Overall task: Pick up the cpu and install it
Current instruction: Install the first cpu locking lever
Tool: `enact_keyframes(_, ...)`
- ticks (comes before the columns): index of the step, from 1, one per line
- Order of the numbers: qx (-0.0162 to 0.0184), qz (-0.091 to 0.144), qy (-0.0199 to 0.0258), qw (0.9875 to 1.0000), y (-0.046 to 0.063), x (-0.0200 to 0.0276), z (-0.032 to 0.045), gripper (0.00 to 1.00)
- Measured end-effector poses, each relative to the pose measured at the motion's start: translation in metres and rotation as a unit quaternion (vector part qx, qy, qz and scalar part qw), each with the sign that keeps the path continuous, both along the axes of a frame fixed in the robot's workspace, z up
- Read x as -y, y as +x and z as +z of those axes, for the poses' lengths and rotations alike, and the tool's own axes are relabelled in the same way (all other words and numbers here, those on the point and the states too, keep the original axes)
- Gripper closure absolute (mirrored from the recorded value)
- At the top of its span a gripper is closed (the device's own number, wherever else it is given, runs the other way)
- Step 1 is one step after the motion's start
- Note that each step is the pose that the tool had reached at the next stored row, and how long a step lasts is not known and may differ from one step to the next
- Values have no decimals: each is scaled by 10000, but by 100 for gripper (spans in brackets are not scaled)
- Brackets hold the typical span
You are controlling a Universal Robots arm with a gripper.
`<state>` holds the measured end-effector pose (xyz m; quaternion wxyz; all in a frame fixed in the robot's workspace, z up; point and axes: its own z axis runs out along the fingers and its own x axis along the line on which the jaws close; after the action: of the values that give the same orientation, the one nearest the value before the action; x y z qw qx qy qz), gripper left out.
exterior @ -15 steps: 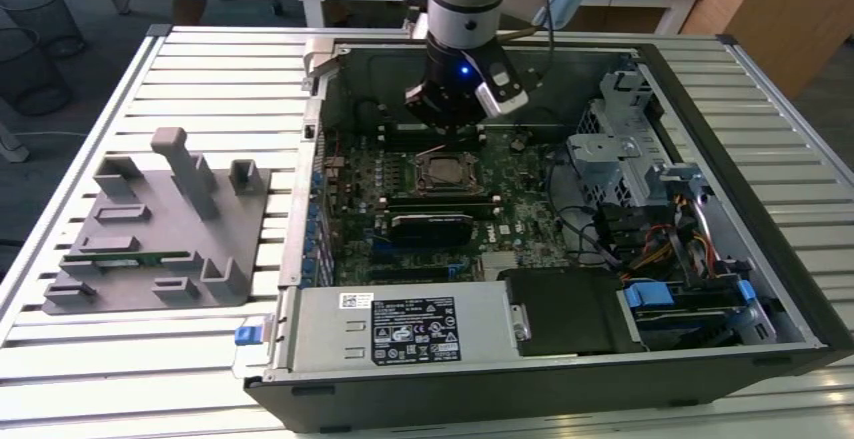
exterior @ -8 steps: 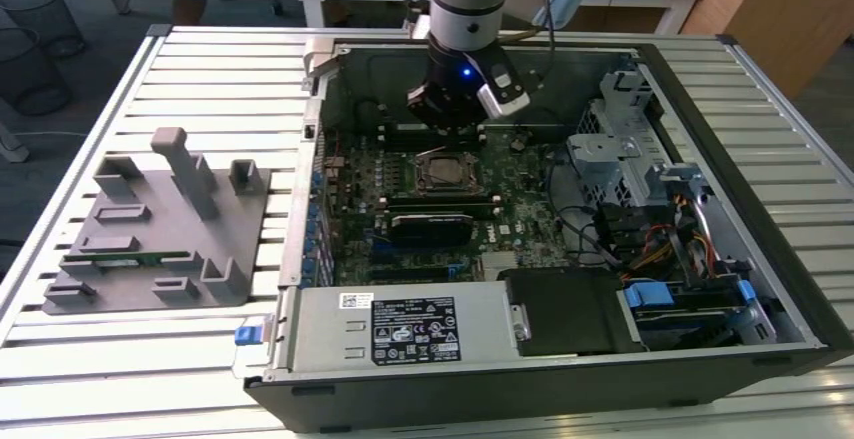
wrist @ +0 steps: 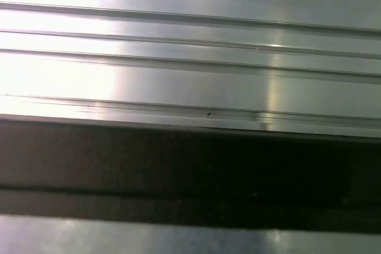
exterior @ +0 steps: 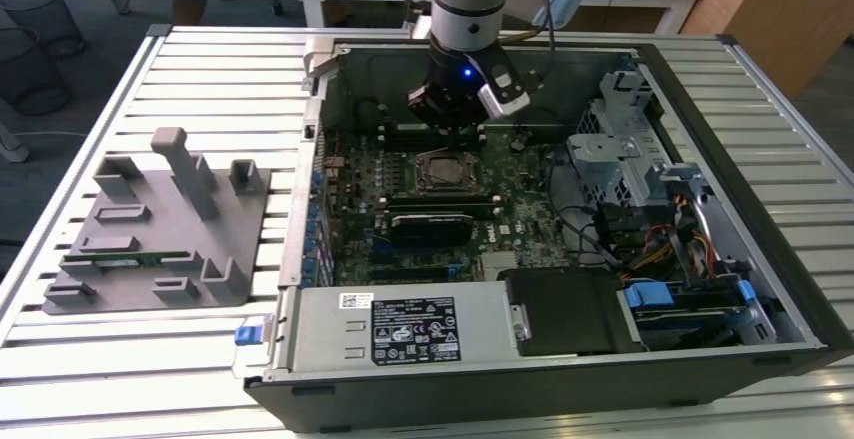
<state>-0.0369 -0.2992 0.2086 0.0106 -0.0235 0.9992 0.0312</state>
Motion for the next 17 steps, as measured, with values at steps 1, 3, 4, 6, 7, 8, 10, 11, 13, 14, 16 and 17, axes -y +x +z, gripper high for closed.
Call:
enact_keyframes(1,0,1,1,10000,3,-4,-6,89)
enact_keyframes(3,0,3,0,10000,9,-8,-18,89)
enact_keyframes(4,0,3,1,10000,12,-9,-26,89)
enact_keyframes(6,-1,3,0,10000,21,-9,-42,89)
enact_keyframes(7,-1,3,0,10000,24,-9,-49,89)
enact_keyframes(8,-1,3,0,10000,25,-7,-53,89)
enact_keyframes(10,-1,3,-1,10000,26,4,-58,89)
enact_keyframes(11,-1,3,0,10000,26,13,-60,89)
enact_keyframes(13,-1,3,0,10000,26,40,-63,89)
enact_keyframes(14,-1,4,0,10000,27,50,-67,89)
enact_keyframes(16,-1,3,1,10000,28,56,-78,89)
enact_keyframes(17,-2,3,0,10000,29,57,-82,89)
